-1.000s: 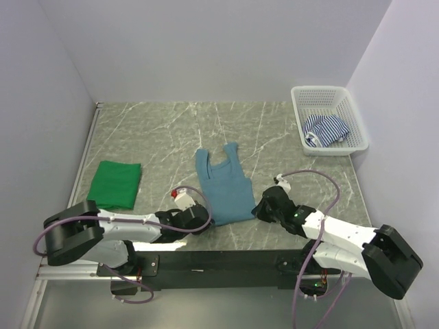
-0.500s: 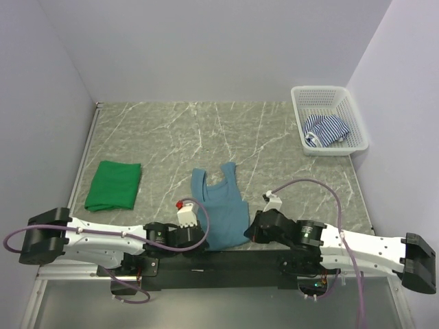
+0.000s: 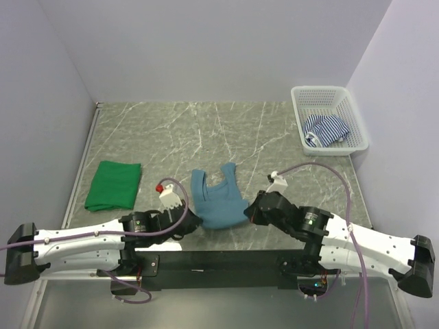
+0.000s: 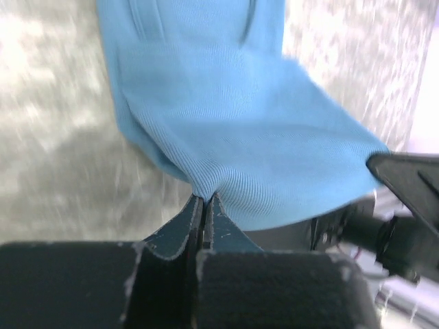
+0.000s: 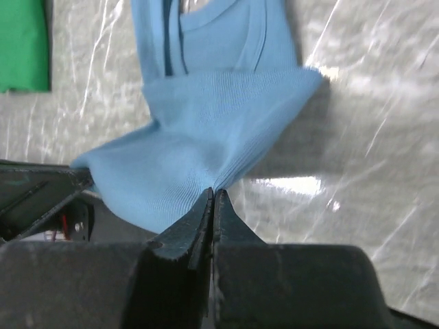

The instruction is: Fold and stack the tank tops

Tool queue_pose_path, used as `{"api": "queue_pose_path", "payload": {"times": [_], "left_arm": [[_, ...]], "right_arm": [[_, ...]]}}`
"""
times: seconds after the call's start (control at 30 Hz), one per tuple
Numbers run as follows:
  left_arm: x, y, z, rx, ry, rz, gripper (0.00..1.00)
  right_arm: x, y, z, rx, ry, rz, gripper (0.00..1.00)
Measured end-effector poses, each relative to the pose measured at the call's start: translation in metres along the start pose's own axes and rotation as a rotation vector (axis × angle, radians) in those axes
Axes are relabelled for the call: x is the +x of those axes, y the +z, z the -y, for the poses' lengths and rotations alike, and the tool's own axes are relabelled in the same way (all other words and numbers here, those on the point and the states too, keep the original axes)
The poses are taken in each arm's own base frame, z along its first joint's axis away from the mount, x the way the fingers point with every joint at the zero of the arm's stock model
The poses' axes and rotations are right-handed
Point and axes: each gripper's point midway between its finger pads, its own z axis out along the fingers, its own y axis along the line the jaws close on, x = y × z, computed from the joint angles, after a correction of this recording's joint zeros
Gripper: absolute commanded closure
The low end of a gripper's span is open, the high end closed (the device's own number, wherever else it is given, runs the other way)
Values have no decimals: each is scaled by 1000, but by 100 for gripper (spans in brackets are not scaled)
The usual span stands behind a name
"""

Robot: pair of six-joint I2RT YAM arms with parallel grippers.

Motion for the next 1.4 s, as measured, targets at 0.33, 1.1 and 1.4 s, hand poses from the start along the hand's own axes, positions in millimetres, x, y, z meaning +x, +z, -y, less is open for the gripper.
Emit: {"api": "queue_pose_path", "payload": {"times": [0.33, 1.1, 1.4], "left_arm": [[-93, 30, 13, -18, -38, 146, 99], [-255, 165, -57, -139, -115, 157, 36], [-190, 128, -72, -102, -154, 106, 32]], "right_arm": [[-74, 46, 5, 80, 11, 22, 100], [-180, 198, 40, 220, -41, -100, 44], [-117, 181, -3, 207, -230, -121, 47]]}}
